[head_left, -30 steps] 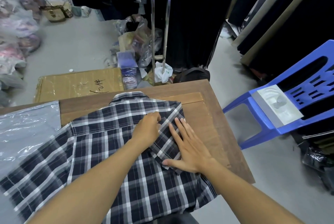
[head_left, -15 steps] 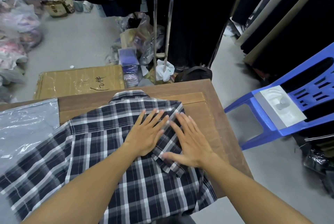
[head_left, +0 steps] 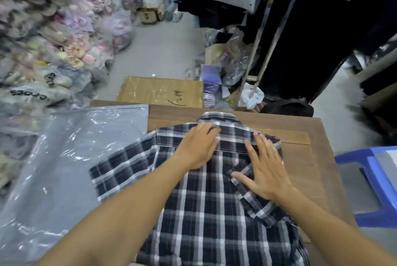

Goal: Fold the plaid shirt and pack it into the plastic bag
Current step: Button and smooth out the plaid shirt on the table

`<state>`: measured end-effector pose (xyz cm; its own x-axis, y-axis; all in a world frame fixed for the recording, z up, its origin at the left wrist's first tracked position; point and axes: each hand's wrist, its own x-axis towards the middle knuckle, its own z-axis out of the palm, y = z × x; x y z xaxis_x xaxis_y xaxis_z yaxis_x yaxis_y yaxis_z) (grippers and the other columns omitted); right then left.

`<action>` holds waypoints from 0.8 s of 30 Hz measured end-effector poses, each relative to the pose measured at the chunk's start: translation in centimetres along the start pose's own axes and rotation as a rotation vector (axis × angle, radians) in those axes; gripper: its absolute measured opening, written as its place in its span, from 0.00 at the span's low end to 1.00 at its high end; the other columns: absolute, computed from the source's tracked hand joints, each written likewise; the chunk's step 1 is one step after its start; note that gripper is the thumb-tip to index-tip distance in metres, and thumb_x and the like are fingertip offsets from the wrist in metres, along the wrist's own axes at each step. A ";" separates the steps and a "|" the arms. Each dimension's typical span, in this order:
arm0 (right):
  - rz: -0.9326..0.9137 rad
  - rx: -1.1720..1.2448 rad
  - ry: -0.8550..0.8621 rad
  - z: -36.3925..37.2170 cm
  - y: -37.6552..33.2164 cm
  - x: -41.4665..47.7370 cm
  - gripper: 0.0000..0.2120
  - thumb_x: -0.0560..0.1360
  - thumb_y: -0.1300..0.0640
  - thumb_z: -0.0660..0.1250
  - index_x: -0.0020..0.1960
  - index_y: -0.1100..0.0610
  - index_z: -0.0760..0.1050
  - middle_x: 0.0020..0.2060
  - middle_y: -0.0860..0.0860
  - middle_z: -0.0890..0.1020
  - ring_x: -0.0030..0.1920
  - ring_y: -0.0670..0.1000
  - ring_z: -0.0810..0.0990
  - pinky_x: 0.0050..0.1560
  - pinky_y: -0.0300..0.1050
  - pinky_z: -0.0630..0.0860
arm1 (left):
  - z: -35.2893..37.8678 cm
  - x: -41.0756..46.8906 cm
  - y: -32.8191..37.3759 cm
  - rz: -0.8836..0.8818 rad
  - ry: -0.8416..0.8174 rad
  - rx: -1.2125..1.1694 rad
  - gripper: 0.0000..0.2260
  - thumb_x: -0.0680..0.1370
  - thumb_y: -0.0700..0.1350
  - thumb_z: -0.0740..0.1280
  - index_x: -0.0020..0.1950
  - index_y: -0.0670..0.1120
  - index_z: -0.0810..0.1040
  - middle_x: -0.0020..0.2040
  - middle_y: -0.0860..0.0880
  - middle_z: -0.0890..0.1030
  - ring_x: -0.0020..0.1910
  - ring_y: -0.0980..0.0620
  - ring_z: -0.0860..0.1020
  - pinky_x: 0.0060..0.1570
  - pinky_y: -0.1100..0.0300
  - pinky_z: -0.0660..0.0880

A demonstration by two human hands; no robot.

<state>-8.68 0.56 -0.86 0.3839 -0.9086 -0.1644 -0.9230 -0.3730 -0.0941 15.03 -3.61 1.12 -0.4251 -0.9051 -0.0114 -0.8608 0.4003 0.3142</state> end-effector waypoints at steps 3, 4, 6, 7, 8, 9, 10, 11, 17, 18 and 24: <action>-0.203 0.055 0.030 -0.7 -5.7 3.5 0.48 0.75 0.24 0.46 0.80 0.60 0.55 0.80 0.61 0.53 0.80 0.59 0.49 0.79 0.60 0.47 | -2.8 -3.5 -5.0 -0.251 0.101 -0.013 0.12 0.82 0.45 0.59 0.63 0.43 0.74 0.60 0.45 0.76 0.60 0.45 0.72 0.60 0.50 0.72; -0.263 0.066 0.012 -0.9 -7.8 4.5 0.48 0.75 0.24 0.46 0.80 0.60 0.54 0.80 0.60 0.53 0.80 0.59 0.49 0.79 0.60 0.47 | -3.4 -5.0 -6.7 -0.345 0.130 -0.006 0.11 0.81 0.45 0.60 0.60 0.43 0.75 0.58 0.45 0.76 0.58 0.44 0.72 0.58 0.50 0.72; -0.364 0.060 -0.038 -1.0 -12.1 6.2 0.49 0.75 0.24 0.47 0.81 0.61 0.49 0.81 0.58 0.50 0.80 0.58 0.45 0.79 0.58 0.45 | -4.5 -8.2 -9.8 -0.531 0.152 -0.006 0.13 0.81 0.46 0.61 0.61 0.42 0.75 0.59 0.44 0.76 0.59 0.43 0.72 0.58 0.50 0.72; -0.399 0.050 -0.066 -0.9 -13.9 6.7 0.51 0.74 0.24 0.47 0.81 0.61 0.47 0.81 0.58 0.47 0.80 0.57 0.42 0.79 0.57 0.42 | -4.9 -10.0 -11.2 -0.621 0.135 -0.007 0.14 0.80 0.47 0.61 0.63 0.42 0.75 0.60 0.44 0.76 0.60 0.42 0.72 0.59 0.49 0.72; -0.421 0.041 -0.092 -0.8 -15.6 7.2 0.52 0.74 0.23 0.47 0.81 0.62 0.44 0.81 0.57 0.45 0.80 0.56 0.40 0.79 0.55 0.40 | -5.2 -11.6 -12.4 -0.703 0.114 -0.010 0.16 0.80 0.48 0.62 0.64 0.42 0.75 0.62 0.43 0.76 0.62 0.41 0.71 0.61 0.48 0.71; -0.431 0.034 -0.114 -0.7 -16.9 7.6 0.54 0.72 0.22 0.47 0.80 0.62 0.42 0.81 0.58 0.43 0.80 0.56 0.38 0.79 0.55 0.38 | -5.4 -13.3 -13.5 -0.775 0.099 -0.017 0.17 0.79 0.49 0.63 0.64 0.42 0.75 0.62 0.42 0.76 0.63 0.41 0.71 0.62 0.48 0.70; -0.430 0.028 -0.134 -0.5 -18.1 8.0 0.56 0.71 0.21 0.47 0.80 0.63 0.41 0.81 0.58 0.41 0.80 0.56 0.36 0.79 0.55 0.37 | -5.5 -14.8 -14.4 -0.837 0.089 -0.029 0.18 0.79 0.51 0.64 0.64 0.42 0.76 0.62 0.42 0.76 0.63 0.40 0.71 0.62 0.47 0.70; -0.420 0.019 -0.153 -0.3 -19.1 8.4 0.59 0.69 0.19 0.47 0.80 0.63 0.39 0.81 0.58 0.39 0.79 0.56 0.35 0.78 0.55 0.36 | -5.7 -16.2 -15.1 -0.890 0.075 -0.047 0.19 0.78 0.55 0.64 0.62 0.43 0.76 0.61 0.43 0.77 0.63 0.40 0.71 0.61 0.48 0.70; -0.342 -0.045 -0.246 0.8 -20.8 10.2 0.71 0.57 0.12 0.47 0.79 0.65 0.35 0.79 0.60 0.35 0.79 0.59 0.32 0.78 0.60 0.38 | -6.3 -19.3 -17.6 -0.983 -0.073 -0.191 0.13 0.72 0.57 0.73 0.44 0.50 0.76 0.48 0.50 0.77 0.56 0.44 0.74 0.53 0.52 0.72; -0.334 -0.048 -0.256 0.8 -20.8 10.3 0.72 0.56 0.12 0.48 0.78 0.65 0.34 0.79 0.60 0.35 0.79 0.59 0.32 0.78 0.60 0.38 | -6.4 -19.2 -17.9 -0.988 -0.085 -0.243 0.11 0.73 0.54 0.73 0.40 0.48 0.77 0.44 0.50 0.79 0.54 0.44 0.76 0.51 0.53 0.72; -0.310 -0.072 -0.265 0.6 -21.3 10.2 0.73 0.54 0.11 0.47 0.78 0.64 0.32 0.79 0.59 0.34 0.78 0.58 0.30 0.78 0.60 0.37 | -10.0 -17.9 -17.2 -0.915 -0.178 -0.748 0.09 0.75 0.43 0.72 0.38 0.46 0.73 0.34 0.49 0.75 0.33 0.52 0.71 0.33 0.62 0.67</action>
<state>14.90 -0.67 -1.09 0.6279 -0.6752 -0.3870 -0.7587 -0.6420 -0.1110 40.27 4.29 5.40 0.1772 -0.7545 -0.6319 -0.5128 -0.6188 0.5951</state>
